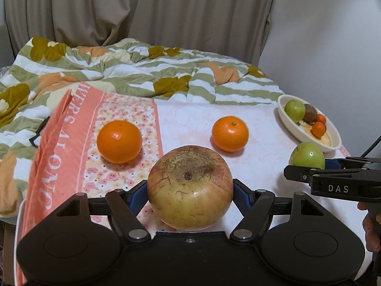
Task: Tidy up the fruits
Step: 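Lift and carry the large apple and green apple over the bowl with both tools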
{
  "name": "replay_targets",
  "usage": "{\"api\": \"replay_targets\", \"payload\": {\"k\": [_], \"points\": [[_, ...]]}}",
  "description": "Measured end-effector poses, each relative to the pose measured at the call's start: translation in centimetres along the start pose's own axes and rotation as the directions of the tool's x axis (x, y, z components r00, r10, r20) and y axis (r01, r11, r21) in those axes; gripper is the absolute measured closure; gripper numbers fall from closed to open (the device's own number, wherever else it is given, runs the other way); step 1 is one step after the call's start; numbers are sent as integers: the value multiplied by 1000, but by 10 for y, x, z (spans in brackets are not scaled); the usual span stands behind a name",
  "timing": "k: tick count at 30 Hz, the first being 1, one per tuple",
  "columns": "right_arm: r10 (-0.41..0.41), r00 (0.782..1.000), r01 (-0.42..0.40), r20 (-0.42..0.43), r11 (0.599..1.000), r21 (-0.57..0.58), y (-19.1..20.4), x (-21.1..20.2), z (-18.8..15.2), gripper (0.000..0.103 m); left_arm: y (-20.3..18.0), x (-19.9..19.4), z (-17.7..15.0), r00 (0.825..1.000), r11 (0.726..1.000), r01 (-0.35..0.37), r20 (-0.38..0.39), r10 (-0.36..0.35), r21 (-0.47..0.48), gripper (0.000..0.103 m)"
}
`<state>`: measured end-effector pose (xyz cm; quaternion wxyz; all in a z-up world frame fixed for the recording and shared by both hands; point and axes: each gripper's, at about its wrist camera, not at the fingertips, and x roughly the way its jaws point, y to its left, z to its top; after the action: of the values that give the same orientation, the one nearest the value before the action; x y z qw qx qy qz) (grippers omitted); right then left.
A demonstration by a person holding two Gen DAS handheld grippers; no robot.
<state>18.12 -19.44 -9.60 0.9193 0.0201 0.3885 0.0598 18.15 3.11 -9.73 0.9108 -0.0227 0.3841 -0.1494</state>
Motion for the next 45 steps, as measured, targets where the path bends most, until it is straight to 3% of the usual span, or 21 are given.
{"api": "replay_targets", "payload": {"k": [10, 23, 35, 45], "points": [[-12, 999, 10, 35, 999, 44, -16, -58, 15, 31, -35, -47, 20, 997, 999, 27, 75, -29, 32, 26], [4, 996, -7, 84, 999, 34, -106, -113, 35, 31, -131, -72, 45, 986, 1000, 6, 169, -7, 6, 26], [54, 991, -52, 119, 998, -22, -218, -120, 58, 31, -229, -28, 71, 981, 1000, -1, 193, 6, -26, 26], [49, 995, -48, 84, 999, -13, -270, -94, 70, 31, -263, 38, 94, 992, 1000, -12, 125, 11, 9, 26]]}}
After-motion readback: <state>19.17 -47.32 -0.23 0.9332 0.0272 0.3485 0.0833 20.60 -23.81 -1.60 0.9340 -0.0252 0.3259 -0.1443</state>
